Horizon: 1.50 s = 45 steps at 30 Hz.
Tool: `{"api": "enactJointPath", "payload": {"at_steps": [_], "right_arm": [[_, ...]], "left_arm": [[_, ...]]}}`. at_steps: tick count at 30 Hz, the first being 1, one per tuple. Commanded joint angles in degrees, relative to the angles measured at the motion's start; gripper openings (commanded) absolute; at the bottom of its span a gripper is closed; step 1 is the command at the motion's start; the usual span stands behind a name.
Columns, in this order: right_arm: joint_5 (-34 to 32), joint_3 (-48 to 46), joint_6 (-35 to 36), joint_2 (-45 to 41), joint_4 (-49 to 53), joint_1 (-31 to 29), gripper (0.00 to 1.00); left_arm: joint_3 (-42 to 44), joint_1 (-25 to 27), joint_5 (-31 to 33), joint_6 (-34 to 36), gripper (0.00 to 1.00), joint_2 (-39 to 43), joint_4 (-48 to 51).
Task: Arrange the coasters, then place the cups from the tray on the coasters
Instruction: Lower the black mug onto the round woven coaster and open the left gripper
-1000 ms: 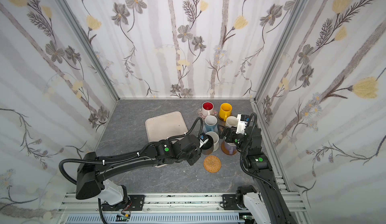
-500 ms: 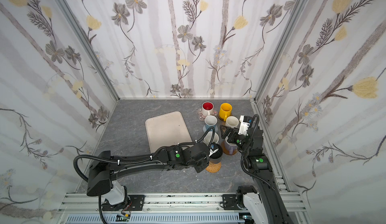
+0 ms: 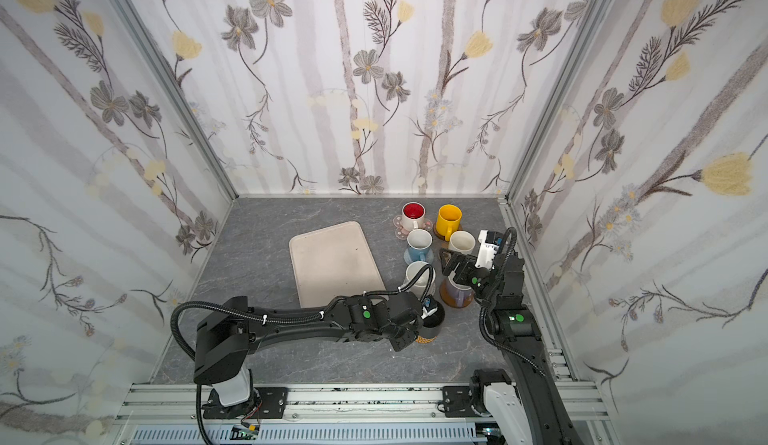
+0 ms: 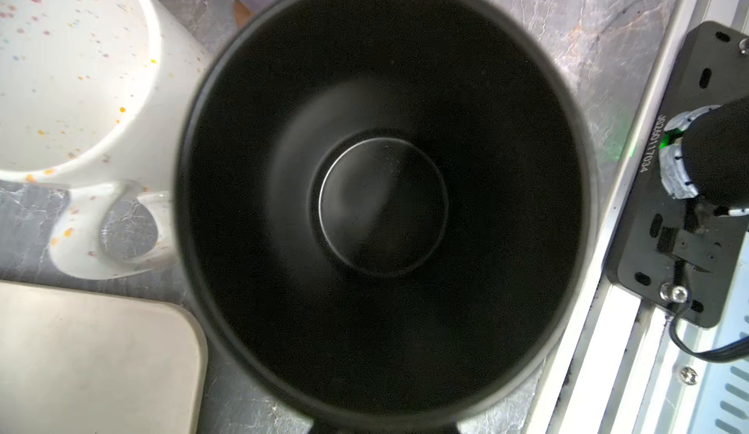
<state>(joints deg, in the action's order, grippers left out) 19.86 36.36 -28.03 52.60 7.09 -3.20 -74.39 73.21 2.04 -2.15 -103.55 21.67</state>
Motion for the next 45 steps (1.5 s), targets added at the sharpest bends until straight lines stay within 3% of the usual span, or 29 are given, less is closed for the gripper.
{"api": "enactJointPath", "payload": {"at_steps": [1, 27, 34, 41, 45], "right_arm": [[0.9, -0.2, -0.2, 0.4, -3.2, 0.0, 1.0], [1.6, -0.8, 0.0, 0.7, -3.8, 0.0, 1.0], [1.7, -1.0, 0.1, 0.5, -3.8, 0.0, 1.0], [1.7, -1.0, 0.3, 0.1, -3.8, 0.0, 1.0], [1.2, -0.8, 0.3, -0.3, -3.6, 0.0, 1.0]], "left_arm": [[1.0, -0.1, -0.5, 0.8, 0.0, -0.9, -5.5], [2.5, -2.9, -2.5, -0.1, 0.01, -3.3, -7.8], [2.5, -3.3, -2.1, -0.5, 0.27, -3.4, -7.8], [2.1, -3.4, -1.5, -0.9, 0.4, -3.2, -7.8], [2.1, -3.5, -0.4, -0.9, 0.53, -2.1, -7.7]]}}
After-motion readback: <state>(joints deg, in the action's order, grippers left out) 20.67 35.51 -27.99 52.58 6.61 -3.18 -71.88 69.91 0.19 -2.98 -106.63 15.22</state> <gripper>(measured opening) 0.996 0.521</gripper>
